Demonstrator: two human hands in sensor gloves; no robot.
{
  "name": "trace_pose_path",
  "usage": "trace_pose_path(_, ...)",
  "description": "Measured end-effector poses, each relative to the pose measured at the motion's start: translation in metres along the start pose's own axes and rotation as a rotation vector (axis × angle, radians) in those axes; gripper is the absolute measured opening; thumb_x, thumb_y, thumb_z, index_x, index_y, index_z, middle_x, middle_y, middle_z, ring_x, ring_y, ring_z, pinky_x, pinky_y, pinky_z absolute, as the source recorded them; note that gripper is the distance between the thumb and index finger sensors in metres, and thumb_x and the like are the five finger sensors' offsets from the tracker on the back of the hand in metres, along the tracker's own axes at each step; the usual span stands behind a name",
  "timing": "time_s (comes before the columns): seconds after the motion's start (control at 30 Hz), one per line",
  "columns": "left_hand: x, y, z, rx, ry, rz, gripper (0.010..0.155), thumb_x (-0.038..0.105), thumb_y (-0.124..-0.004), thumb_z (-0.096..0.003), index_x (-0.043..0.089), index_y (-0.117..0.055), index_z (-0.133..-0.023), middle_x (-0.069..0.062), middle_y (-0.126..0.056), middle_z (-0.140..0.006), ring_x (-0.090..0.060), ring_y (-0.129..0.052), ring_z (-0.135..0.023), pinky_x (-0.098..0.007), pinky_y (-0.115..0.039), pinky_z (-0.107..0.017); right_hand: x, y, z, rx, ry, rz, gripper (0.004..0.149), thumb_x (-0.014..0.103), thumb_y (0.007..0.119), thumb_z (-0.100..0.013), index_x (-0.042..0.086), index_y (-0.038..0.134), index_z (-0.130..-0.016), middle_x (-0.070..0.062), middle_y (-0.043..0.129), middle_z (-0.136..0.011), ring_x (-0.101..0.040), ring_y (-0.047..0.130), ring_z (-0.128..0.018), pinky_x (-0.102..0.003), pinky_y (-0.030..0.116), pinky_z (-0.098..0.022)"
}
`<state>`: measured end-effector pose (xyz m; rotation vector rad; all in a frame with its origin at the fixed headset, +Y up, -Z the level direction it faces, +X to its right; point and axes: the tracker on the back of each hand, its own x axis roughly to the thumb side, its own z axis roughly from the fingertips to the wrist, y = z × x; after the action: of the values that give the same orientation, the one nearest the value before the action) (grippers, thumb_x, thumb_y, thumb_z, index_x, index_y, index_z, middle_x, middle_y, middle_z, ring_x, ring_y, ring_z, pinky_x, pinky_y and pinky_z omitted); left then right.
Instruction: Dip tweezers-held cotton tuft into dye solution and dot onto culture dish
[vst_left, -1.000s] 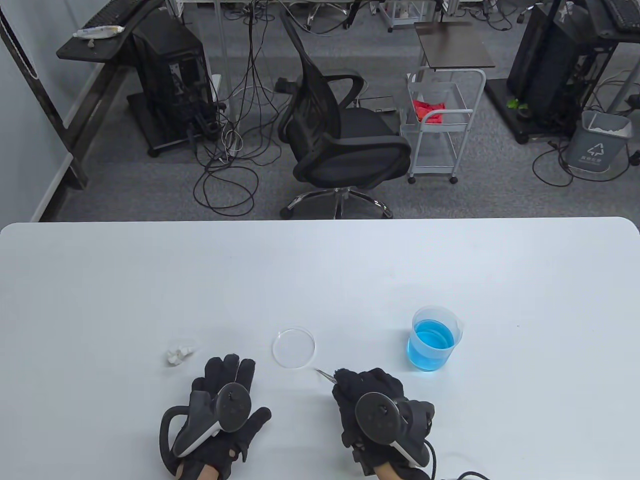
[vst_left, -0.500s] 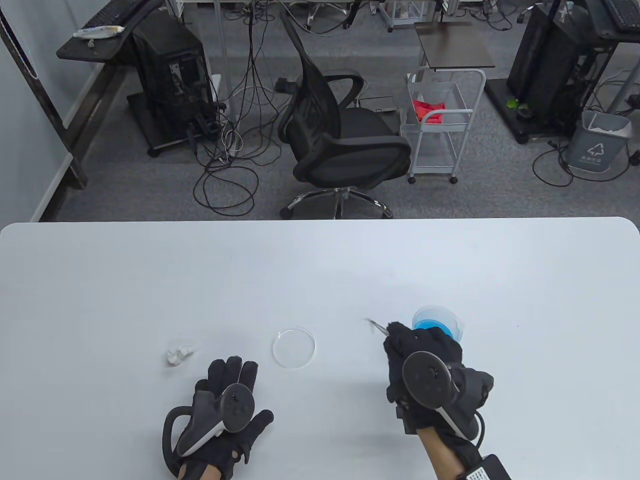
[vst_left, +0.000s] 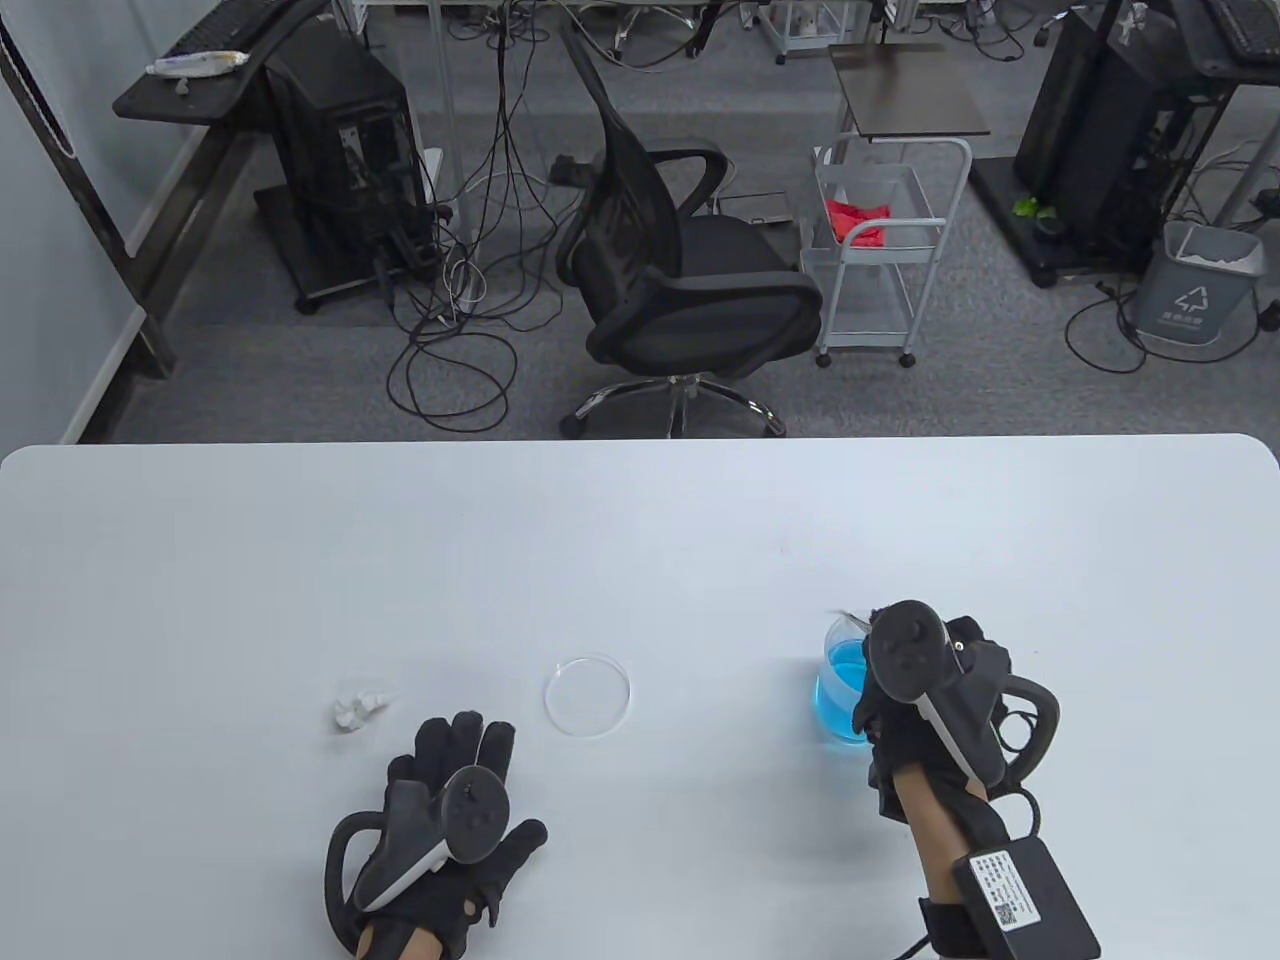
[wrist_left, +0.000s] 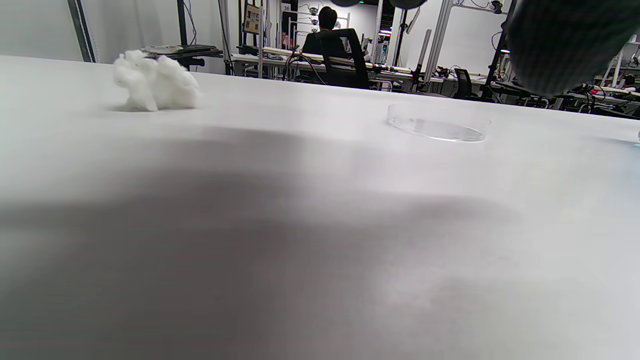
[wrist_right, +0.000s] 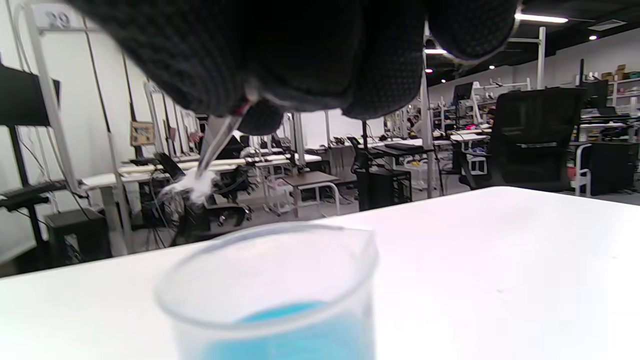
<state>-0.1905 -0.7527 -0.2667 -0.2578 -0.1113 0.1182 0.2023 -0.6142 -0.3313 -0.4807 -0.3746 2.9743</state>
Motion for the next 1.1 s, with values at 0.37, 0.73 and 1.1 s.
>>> trace_pose_path(0.37, -0.001, 0.001, -0.001, -0.008, 0.007, 0.005, 0.093, 0.077, -0.062, -0.0466, 0.038, -0.008, -0.112, 0.004, -0.002, -0.119, -0.033, -0.006, -0.114, -0.056, -0.024, -0.080, 0.011, 0.040, -0.022, 0.183, 0.023, 0.206, 0.032, 0.031, 0.094, -0.040, 0.021, 0.100, -0.070, -0.001, 0.099, -0.048, -0.023, 0.093, -0.068, -0.057, 0.065, -0.061)
trace_pose_path(0.73, -0.003, 0.002, -0.002, -0.011, 0.013, 0.017, 0.093, 0.077, -0.062, -0.0468, 0.038, -0.009, -0.112, 0.004, -0.002, -0.118, -0.033, -0.006, -0.114, -0.056, -0.024, -0.080, 0.026, 0.054, -0.033, 0.271, 0.023, 0.305, 0.032, 0.031, 0.095, -0.039, 0.021, 0.100, -0.069, -0.001, 0.099, -0.047, -0.023, 0.092, -0.068, -0.057, 0.064, -0.062)
trace_pose_path(1.1, -0.003, 0.002, -0.003, -0.027, 0.017, 0.016, 0.093, 0.077, -0.062, -0.0467, 0.038, -0.008, -0.112, 0.004, -0.001, -0.118, -0.033, -0.006, -0.114, -0.056, -0.024, -0.080, 0.020, 0.038, -0.026, 0.211, -0.001, 0.233, 0.032, 0.031, 0.095, -0.039, 0.021, 0.100, -0.069, -0.001, 0.099, -0.047, -0.023, 0.092, -0.068, -0.057, 0.064, -0.062)
